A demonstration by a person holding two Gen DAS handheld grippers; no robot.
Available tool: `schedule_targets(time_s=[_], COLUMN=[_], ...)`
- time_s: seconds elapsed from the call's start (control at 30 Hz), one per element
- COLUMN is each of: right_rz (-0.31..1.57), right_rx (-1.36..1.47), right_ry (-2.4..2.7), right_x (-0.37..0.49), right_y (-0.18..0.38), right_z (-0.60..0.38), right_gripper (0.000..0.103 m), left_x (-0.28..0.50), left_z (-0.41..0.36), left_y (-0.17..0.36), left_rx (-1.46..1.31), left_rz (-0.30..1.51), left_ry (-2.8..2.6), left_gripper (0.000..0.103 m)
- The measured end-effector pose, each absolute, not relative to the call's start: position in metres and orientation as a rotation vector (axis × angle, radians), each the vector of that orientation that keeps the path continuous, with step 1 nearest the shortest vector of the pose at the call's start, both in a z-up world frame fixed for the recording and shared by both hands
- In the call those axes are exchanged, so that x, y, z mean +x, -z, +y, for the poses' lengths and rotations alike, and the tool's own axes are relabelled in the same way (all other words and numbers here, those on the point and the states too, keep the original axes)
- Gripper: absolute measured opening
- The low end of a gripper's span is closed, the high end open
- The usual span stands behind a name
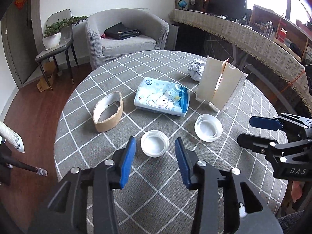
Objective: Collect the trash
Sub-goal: 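Grasp a white plastic lid with the left tool while the right tool grasps the other lid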
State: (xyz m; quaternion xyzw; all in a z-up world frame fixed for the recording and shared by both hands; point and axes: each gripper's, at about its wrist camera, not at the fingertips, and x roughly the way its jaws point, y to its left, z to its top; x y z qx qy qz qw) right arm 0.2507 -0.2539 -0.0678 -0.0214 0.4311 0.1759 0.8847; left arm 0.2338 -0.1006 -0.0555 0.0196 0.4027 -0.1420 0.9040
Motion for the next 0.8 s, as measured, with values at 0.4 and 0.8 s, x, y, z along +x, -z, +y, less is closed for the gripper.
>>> schedule_targets(time_s=[0.4, 0.8], right_rz=[0.906, 0.915], right_rx=[-0.108, -0.135], right_ry=[-0.375, -0.348], right_x=[0.255, 0.271], right_y=[0.071, 0.074], right_z=[-0.229, -0.201], right_gripper=[0.058, 0.048], left_x=[0.232, 0.219], left_z=[-0.103, -0.071], left_y=[0.058, 0.05], left_rx=[0.029, 0.026], left_rz=[0.84, 0.821], left_ry=[0.284, 0.276], left_gripper=[0.032, 0.032])
